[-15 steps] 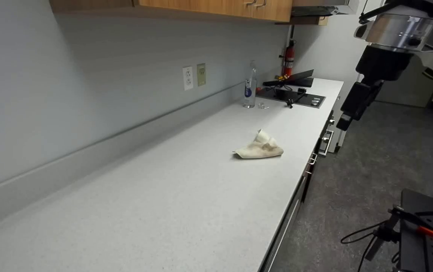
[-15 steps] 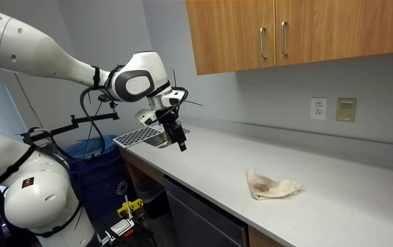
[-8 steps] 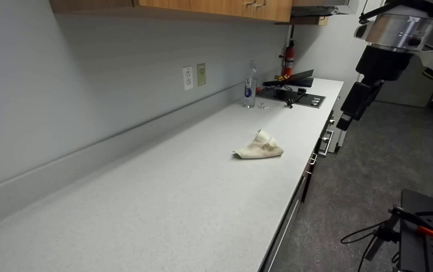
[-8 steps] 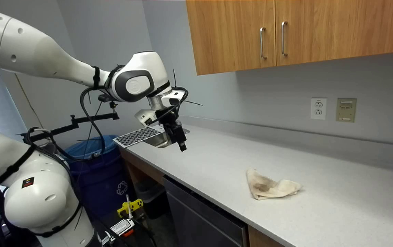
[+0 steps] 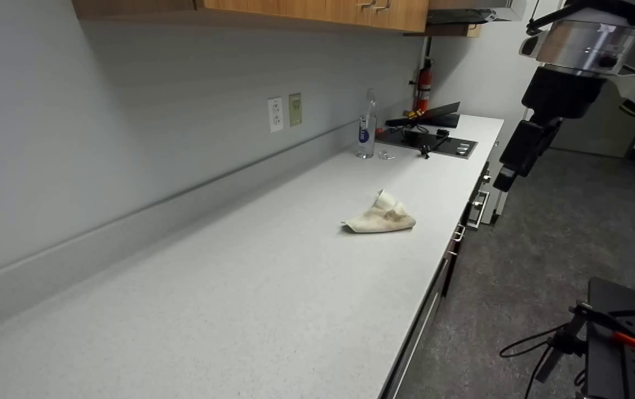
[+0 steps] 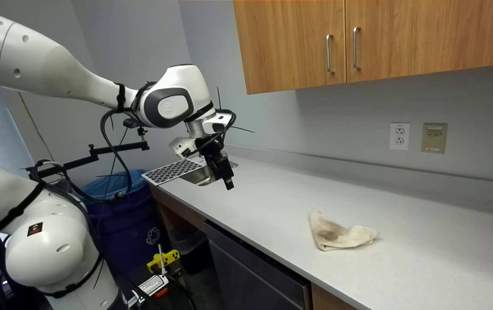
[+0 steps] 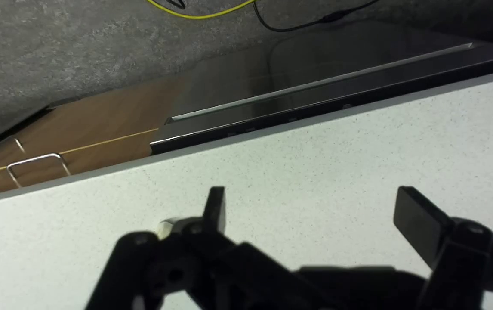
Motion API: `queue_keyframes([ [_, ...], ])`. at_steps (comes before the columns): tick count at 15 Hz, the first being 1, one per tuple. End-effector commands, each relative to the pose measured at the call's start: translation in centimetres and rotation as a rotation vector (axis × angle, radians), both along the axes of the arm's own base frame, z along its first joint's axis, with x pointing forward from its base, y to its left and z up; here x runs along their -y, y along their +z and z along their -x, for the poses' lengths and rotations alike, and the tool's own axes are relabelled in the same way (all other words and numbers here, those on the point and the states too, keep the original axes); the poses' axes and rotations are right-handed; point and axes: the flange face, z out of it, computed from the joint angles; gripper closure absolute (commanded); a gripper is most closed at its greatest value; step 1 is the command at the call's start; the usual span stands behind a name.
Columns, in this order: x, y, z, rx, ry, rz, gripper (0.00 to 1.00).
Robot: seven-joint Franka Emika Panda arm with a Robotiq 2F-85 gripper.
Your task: Lay the cloth flat on the countertop
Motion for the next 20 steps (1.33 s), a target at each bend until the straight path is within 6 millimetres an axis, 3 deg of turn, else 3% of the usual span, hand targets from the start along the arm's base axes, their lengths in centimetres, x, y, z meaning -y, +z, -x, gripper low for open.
queue_keyframes([
  [1,0.0,0.1,0.0,-0.001,0.000,0.000,0.00],
  [6,0.8,0.0,-0.5,-0.020,-0.012,0.006,0.00],
  [11,3.3,-0.1,-2.1,-0.047,-0.058,-0.001,0.00],
  [12,2.2,-0.4,-0.9,-0.023,-0.044,-0.002,0.00],
  [20,3.6,-1.4,-2.8,-0.053,-0.080,-0.014,0.00],
])
